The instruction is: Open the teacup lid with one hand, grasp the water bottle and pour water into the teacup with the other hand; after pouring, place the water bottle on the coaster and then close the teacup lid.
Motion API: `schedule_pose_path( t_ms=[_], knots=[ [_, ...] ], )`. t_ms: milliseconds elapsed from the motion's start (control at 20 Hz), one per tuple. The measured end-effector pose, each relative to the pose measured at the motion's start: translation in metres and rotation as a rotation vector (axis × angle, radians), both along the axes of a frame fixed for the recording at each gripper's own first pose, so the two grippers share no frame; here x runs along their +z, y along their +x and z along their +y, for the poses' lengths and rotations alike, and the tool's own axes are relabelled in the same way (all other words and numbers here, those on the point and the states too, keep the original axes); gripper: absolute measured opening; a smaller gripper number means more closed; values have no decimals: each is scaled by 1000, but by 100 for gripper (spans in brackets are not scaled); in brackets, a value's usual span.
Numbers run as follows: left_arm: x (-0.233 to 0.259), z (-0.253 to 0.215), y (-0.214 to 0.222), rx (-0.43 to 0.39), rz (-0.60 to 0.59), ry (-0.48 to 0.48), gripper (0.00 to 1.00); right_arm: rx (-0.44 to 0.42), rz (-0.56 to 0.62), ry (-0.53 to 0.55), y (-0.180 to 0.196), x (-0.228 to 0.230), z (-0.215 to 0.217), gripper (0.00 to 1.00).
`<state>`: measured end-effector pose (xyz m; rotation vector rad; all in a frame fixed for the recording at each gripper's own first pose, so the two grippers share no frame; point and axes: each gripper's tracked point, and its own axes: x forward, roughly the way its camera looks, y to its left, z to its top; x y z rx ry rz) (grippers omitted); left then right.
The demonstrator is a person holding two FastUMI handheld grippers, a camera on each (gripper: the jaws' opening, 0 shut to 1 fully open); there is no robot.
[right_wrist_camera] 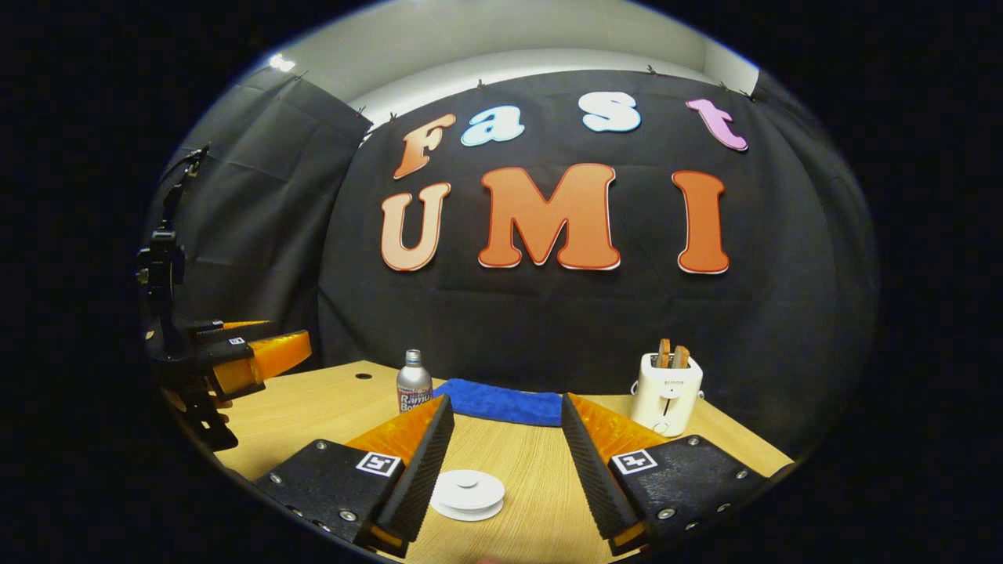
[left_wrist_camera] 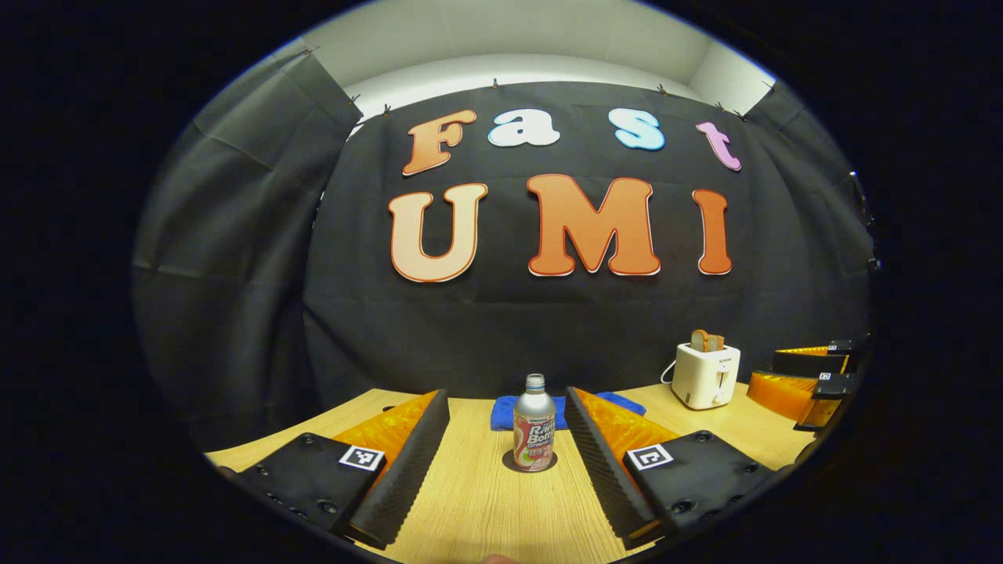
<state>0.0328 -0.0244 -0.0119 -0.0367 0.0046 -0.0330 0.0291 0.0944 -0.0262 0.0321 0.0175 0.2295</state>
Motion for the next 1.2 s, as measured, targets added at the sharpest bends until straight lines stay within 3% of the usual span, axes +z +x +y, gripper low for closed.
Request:
schedule_pose_path(
  t_ms=[150, 300, 450, 850, 900, 1200],
  knots=[
    [8, 4, -14, 19, -26, -28, 100, -10, -7, -9, -12, -1, -6, 85],
    [2, 16, -23, 64, -26, -25, 97, -24, -35, -18, -19, 2, -9, 87],
    [-1, 19, -29, 70, -25, -14, 100, -34, -39, -8, -25, 4, -15, 87],
    [9, 18, -32, 66, -46, -11, 97, -58, -65, -6, -24, 14, -26, 87],
    [8, 17, -31, 63, -47, -12, 100, -57, -65, -12, -24, 14, -26, 87],
    [13, 10, -28, 50, -54, -13, 94, -64, -69, -12, -24, 16, -30, 87]
  ],
)
